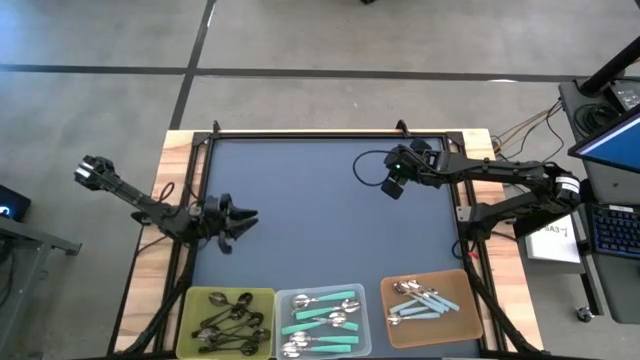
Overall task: Sort silverware by color (type)
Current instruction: Return to Home Position
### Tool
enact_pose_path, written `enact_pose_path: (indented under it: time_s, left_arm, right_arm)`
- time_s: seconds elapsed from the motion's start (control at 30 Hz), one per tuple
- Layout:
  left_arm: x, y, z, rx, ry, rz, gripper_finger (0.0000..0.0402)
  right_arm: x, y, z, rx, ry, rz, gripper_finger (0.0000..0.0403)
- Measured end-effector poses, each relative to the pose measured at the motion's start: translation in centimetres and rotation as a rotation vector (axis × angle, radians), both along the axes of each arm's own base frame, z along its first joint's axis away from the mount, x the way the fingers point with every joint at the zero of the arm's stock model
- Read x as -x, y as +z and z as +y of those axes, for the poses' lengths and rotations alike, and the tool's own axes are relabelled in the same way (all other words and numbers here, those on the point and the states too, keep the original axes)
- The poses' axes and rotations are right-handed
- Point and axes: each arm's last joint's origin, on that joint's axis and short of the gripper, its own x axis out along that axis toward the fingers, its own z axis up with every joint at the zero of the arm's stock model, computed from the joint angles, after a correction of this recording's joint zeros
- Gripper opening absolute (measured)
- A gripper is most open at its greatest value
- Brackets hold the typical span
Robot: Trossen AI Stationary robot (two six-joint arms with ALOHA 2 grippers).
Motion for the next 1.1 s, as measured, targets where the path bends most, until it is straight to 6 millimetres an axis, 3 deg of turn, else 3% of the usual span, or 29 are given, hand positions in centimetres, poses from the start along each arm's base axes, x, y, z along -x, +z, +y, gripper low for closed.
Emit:
enact_pose_path:
  time_s: [0.1,0.4,0.57,1.1]
  left_arm:
    - [-0.02,-0.09,-0.01,-0.099,0.005,0.029,0.0120]
    - [-0.16,-0.06,-0.07,-0.126,0.018,0.057,0.0120]
    - [-0.05,-0.27,-0.03,0.028,0.013,0.042,0.0120]
    - [0.03,-0.14,0.10,0.041,0.049,0.036,0.0120]
  right_arm:
    - [0.00,0.00,-0.01,0.000,0.000,0.000,0.0102]
    - [0.00,0.00,0.00,0.000,0.000,0.000,0.0102]
    - [0.00,0.00,-0.01,0.000,0.000,0.000,0.0102]
    - [0.00,0.00,-0.01,0.000,0.000,-0.001,0.0102]
